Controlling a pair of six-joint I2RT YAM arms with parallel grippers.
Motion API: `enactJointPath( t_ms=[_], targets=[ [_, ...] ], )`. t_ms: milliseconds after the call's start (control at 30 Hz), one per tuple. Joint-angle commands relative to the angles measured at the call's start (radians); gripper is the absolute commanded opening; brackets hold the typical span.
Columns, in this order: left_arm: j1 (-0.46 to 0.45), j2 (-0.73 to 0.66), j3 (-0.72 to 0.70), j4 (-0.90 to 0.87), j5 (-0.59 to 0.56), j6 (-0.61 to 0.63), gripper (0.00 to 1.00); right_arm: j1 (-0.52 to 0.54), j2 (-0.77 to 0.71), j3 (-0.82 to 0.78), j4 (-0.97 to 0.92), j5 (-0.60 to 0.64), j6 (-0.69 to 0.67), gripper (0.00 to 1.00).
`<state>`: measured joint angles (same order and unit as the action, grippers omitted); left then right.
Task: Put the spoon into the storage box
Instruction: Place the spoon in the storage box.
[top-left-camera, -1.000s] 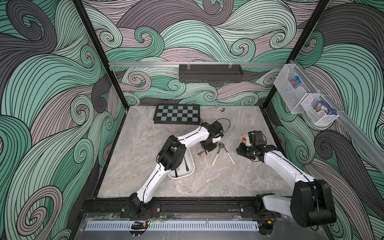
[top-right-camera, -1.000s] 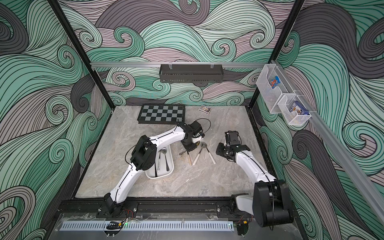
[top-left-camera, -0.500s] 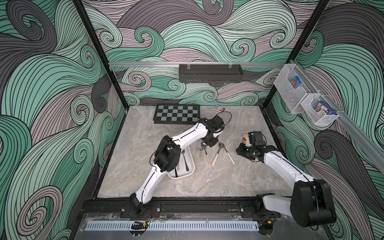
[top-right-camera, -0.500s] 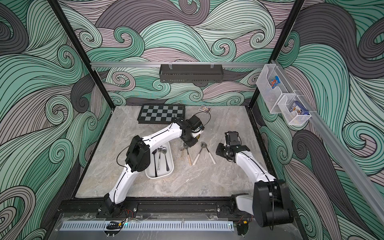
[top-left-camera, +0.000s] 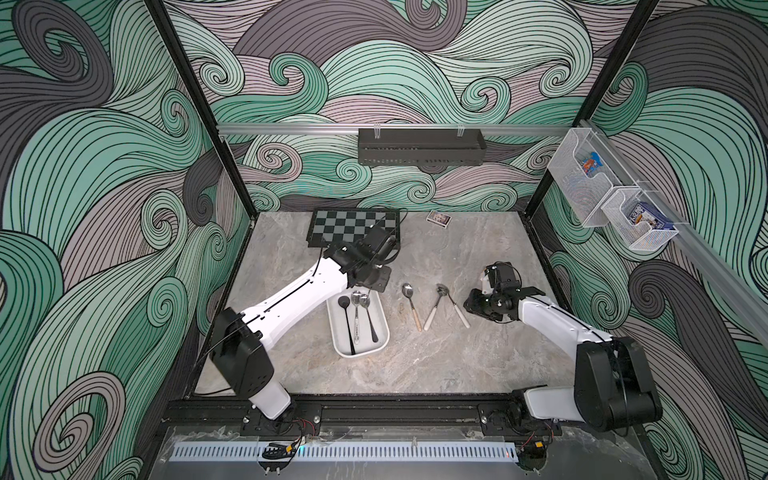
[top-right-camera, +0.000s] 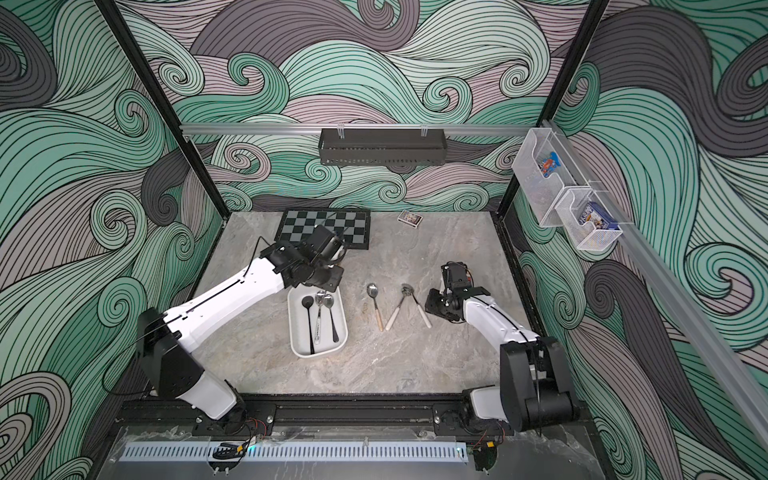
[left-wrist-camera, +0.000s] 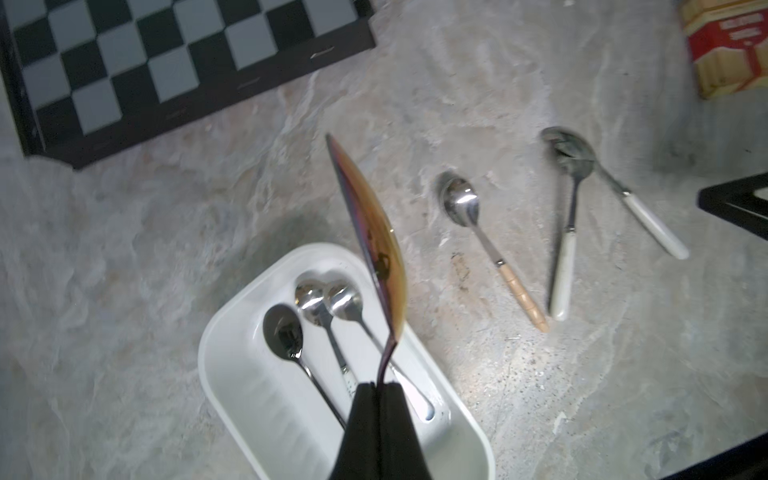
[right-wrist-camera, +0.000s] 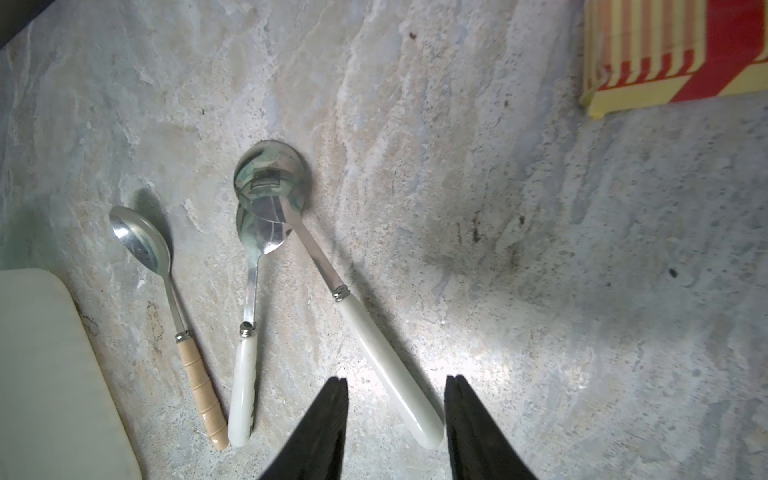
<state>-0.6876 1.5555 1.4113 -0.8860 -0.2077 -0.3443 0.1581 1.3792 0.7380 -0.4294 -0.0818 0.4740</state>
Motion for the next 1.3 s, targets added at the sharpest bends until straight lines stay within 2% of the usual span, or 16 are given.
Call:
enactJointPath(
  t_ms=[0,100,200,333,567,633,700,867,933,1267],
  targets=[
    [0.044,-0.052,-0.147,0.094,-0.015,-0.165,0.00,0.020,0.013,0.032,0.006,0.005,-0.015,0.43],
    [0.055,-0.047,-0.229,0.135,0.004,-0.199,0.00,0.046,0.009,0.038,-0.002,0.065,-0.023,0.43],
    [0.063,0.019,-0.221,0.095,0.010,-0.235,0.00,0.065,0.016,0.052,-0.017,0.094,-0.034,0.44],
    [0.075,0.104,-0.239,0.156,0.033,-0.238,0.00,0.081,0.029,0.073,-0.043,0.105,-0.058,0.44],
    [0.089,0.176,-0.242,0.206,0.042,-0.230,0.00,0.095,0.066,0.112,-0.078,0.113,-0.095,0.46],
    [0.089,0.178,-0.247,0.215,0.052,-0.226,0.05,0.101,0.089,0.122,-0.082,0.114,-0.098,0.46],
    [0.089,0.170,-0.250,0.216,0.059,-0.223,0.16,0.105,0.114,0.136,-0.086,0.113,-0.101,0.46],
    [0.089,0.075,-0.248,0.173,0.053,-0.219,0.41,0.137,0.178,0.180,-0.107,0.102,-0.113,0.46],
    [0.089,0.010,-0.244,0.145,0.046,-0.219,0.48,0.160,0.193,0.195,-0.112,0.097,-0.108,0.46],
    [0.089,-0.325,-0.212,-0.023,0.055,-0.183,0.54,0.256,0.322,0.315,-0.143,0.091,0.013,0.47]
  ],
)
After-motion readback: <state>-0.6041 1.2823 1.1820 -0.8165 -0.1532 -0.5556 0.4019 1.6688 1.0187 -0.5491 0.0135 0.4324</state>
